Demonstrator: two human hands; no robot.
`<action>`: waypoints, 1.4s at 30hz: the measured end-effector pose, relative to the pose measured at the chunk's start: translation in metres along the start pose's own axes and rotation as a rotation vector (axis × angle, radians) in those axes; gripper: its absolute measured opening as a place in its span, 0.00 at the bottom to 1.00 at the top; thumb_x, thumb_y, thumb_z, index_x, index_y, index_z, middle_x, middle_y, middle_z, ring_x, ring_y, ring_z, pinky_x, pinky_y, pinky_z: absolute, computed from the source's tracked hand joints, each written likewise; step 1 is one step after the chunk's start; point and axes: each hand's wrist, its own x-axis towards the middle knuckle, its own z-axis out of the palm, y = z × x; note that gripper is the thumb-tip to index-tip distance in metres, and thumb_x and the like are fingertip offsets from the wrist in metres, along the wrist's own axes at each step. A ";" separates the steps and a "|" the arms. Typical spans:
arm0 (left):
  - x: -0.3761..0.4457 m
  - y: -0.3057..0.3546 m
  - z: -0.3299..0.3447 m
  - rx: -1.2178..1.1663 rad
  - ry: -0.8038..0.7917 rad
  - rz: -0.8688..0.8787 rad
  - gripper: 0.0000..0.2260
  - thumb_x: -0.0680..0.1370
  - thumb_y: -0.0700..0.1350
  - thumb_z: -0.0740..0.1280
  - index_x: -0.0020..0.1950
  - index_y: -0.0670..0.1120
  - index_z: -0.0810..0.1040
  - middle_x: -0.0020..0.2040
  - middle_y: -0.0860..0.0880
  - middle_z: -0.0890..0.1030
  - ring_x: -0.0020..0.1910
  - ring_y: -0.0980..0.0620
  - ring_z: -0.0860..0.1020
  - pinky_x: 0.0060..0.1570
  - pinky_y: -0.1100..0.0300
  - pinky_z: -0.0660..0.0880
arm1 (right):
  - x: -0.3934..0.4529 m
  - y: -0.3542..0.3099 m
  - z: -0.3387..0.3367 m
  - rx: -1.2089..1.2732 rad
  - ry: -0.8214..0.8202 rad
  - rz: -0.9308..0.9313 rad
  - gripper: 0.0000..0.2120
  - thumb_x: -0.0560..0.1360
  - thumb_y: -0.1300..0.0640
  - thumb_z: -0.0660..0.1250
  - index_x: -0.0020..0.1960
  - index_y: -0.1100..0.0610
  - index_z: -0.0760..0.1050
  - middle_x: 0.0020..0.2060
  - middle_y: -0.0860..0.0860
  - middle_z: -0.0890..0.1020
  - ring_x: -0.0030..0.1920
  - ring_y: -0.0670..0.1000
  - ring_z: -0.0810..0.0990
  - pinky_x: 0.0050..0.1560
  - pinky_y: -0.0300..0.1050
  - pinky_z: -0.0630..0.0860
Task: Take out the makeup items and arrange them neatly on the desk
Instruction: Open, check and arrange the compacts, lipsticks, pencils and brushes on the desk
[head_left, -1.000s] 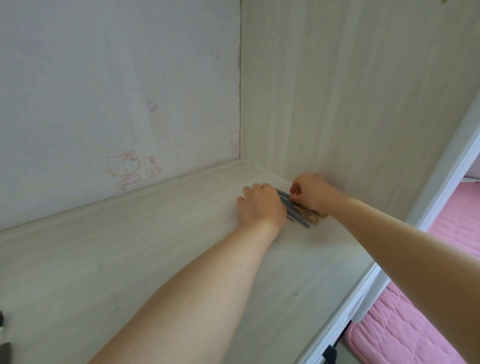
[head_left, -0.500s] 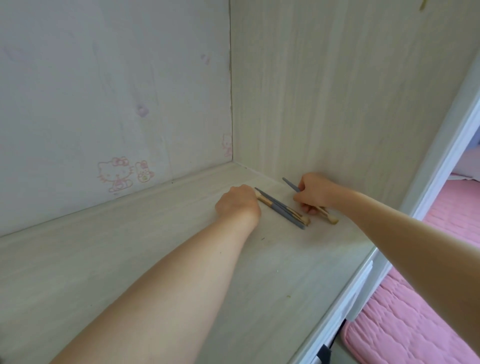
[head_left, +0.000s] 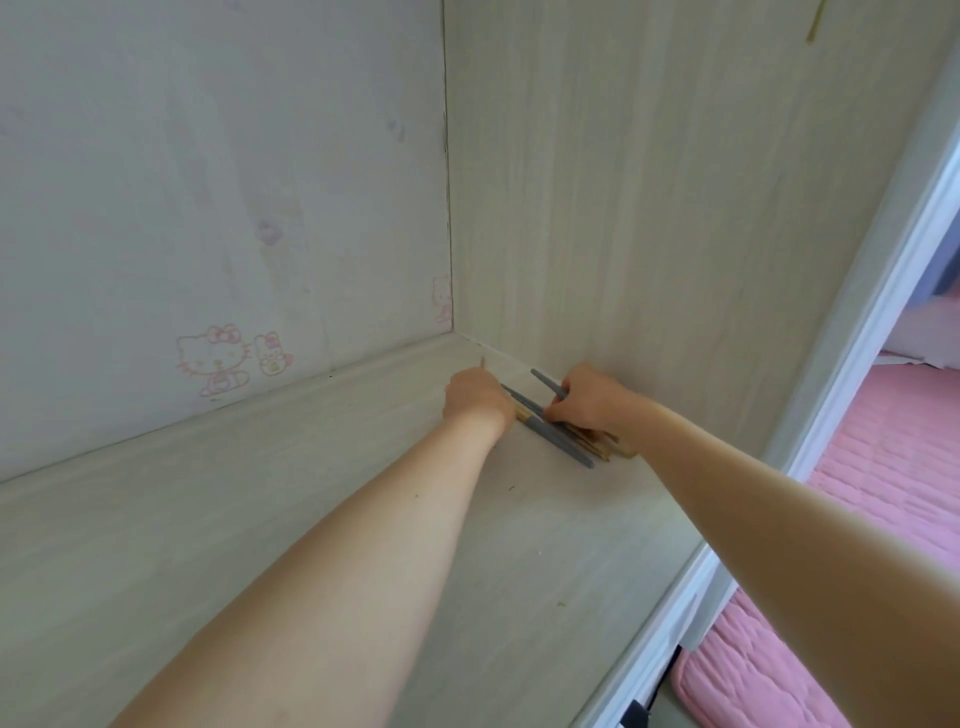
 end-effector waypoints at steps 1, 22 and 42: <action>-0.002 0.000 0.004 0.015 0.026 0.017 0.15 0.78 0.37 0.60 0.64 0.36 0.73 0.64 0.39 0.75 0.62 0.41 0.75 0.58 0.54 0.74 | -0.001 0.001 -0.001 -0.008 -0.004 0.015 0.11 0.75 0.56 0.68 0.51 0.63 0.75 0.39 0.56 0.78 0.37 0.54 0.76 0.35 0.43 0.72; -0.017 -0.014 0.004 0.168 -0.043 0.103 0.09 0.78 0.45 0.61 0.53 0.43 0.74 0.56 0.41 0.78 0.54 0.40 0.77 0.43 0.58 0.70 | -0.027 0.005 -0.013 -0.022 -0.031 0.072 0.13 0.78 0.55 0.60 0.55 0.64 0.71 0.35 0.54 0.73 0.33 0.53 0.73 0.30 0.42 0.68; -0.051 -0.079 -0.082 -0.557 -0.263 -0.167 0.13 0.81 0.46 0.62 0.41 0.40 0.73 0.31 0.46 0.73 0.22 0.54 0.69 0.22 0.65 0.62 | -0.054 -0.040 -0.005 -0.215 -0.163 0.062 0.06 0.79 0.62 0.60 0.49 0.66 0.69 0.46 0.63 0.81 0.29 0.54 0.73 0.31 0.45 0.72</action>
